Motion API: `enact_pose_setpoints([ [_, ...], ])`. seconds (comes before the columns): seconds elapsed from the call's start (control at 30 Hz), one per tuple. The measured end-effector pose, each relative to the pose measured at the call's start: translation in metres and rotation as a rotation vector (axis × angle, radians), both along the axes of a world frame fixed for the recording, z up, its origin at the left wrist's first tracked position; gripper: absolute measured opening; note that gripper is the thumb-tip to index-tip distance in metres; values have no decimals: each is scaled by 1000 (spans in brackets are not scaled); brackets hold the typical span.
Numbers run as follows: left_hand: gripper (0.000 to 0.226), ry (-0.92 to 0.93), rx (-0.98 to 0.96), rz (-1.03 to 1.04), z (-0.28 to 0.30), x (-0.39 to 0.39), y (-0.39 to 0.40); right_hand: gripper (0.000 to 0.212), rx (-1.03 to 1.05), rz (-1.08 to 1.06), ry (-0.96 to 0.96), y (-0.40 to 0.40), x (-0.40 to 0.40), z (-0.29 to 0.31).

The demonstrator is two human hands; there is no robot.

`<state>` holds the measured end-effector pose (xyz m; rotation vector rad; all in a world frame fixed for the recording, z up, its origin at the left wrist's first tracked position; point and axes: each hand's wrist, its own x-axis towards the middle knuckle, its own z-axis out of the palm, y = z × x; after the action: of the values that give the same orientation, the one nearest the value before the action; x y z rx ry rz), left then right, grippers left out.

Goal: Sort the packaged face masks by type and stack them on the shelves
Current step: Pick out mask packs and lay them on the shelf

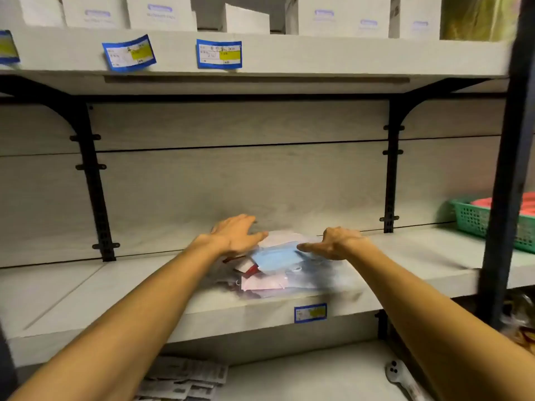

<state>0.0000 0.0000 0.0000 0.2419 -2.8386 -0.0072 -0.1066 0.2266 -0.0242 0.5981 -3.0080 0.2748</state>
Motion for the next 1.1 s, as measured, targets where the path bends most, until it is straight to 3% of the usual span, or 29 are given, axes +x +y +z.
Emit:
enact_pose_setpoints([
  [0.13,68,-48,119,-16,-1,-33,1,97,-42,-41,-155,-8,-28,-6],
  [0.4,75,-165,135,-55,-20,-64,-2,41,-383,101,-412,1,-72,0],
  [0.57,39,-89,72,-35,-16,-69,-10,17,-540,118,-346,5,-80,-4],
  [0.7,45,-4,174,26,-12,-67,-20,10,-673,119,-251,5,-81,-6],
  [0.83,38,149,585,85,-10,-64,-33,11,-856,170,-147,5,-76,-1],
  [0.93,7,249,847,99,0,-45,-35,5,-988,245,-71,2,-63,8],
  [1.0,29,265,1065,53,5,-26,-38,6,-1049,238,0,-4,-51,15],
  [1.1,55,162,1496,-227,13,9,-42,4,-1100,225,80,-18,-23,28],
])
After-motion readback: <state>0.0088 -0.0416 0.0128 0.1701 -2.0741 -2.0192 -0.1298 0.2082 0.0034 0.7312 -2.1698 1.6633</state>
